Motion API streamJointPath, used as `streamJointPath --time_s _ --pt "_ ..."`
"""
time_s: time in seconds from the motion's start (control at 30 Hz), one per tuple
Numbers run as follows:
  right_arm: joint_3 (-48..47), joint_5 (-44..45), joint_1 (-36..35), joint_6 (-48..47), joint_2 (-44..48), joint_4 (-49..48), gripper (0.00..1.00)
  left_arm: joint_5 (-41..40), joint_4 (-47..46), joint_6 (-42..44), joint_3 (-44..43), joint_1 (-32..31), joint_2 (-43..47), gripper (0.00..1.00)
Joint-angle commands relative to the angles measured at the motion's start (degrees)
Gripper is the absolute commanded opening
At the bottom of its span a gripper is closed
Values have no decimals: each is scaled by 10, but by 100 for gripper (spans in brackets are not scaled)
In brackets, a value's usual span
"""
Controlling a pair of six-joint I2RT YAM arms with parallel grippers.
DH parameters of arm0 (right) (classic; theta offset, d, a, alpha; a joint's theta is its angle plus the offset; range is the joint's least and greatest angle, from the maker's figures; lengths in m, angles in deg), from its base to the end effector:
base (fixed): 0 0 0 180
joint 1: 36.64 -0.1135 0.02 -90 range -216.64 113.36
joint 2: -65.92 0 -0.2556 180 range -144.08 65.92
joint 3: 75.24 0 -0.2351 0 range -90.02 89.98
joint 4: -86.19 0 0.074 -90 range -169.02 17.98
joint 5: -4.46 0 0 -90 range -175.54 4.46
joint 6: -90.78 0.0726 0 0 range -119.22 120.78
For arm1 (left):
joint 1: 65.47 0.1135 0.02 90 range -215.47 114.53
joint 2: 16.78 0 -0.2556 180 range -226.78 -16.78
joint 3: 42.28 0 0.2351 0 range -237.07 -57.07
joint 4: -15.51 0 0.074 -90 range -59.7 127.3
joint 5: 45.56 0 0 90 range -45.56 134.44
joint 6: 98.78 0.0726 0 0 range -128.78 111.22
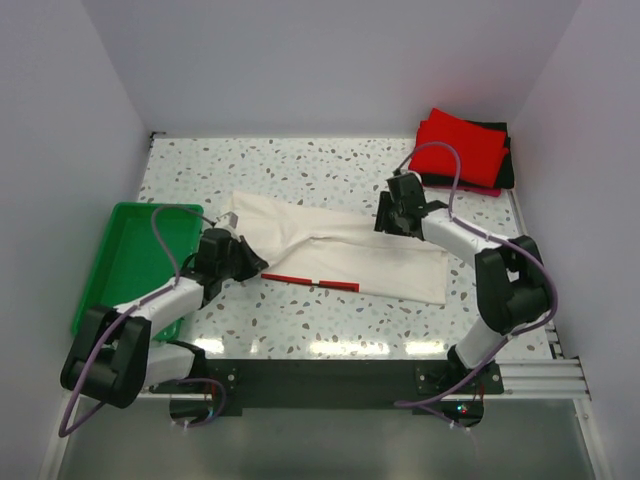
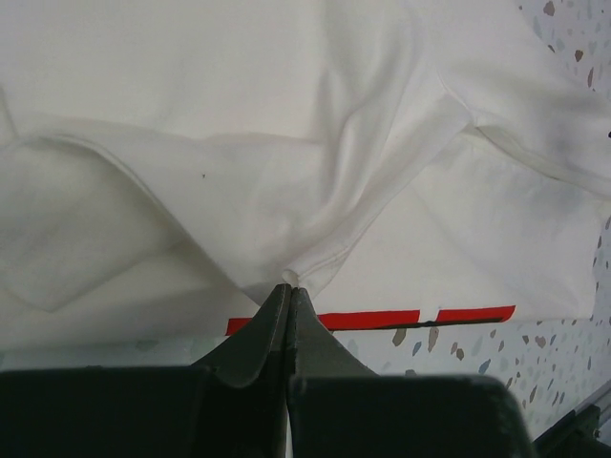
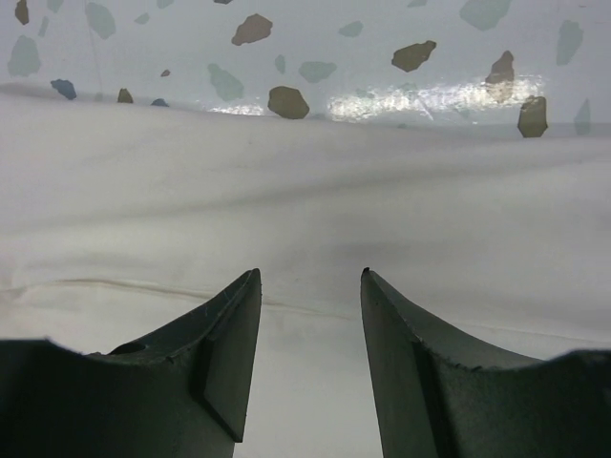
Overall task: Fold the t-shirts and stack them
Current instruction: Fold the tshirt
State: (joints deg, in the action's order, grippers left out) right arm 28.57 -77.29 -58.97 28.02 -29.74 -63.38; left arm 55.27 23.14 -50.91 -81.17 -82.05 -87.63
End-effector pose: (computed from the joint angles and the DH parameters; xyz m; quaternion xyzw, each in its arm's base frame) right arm 0.3377 0.1274 0.1779 0.0648 0.9350 0.0820 0.3388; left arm 0.2334 -0.0837 0.1379 -0.1600 0.8873 -0.2823 0.3277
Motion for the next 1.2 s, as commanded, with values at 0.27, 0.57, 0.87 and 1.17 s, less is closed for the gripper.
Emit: streamJointPath --time_s 0.27,0.57,0.87,1.17 --pt "71 50 94 26 64 39 50 -9 -42 -26 10 -1 -3 0" --pt "129 45 170 49 100 42 52 -3 -63 -48 -5 -1 -24 0" --pt "153 12 209 63 91 20 52 24 -92 -69 -38 -1 -57 4" --pt "183 4 222 82 131 -1 35 24 -87 -67 -56 -1 -63 3"
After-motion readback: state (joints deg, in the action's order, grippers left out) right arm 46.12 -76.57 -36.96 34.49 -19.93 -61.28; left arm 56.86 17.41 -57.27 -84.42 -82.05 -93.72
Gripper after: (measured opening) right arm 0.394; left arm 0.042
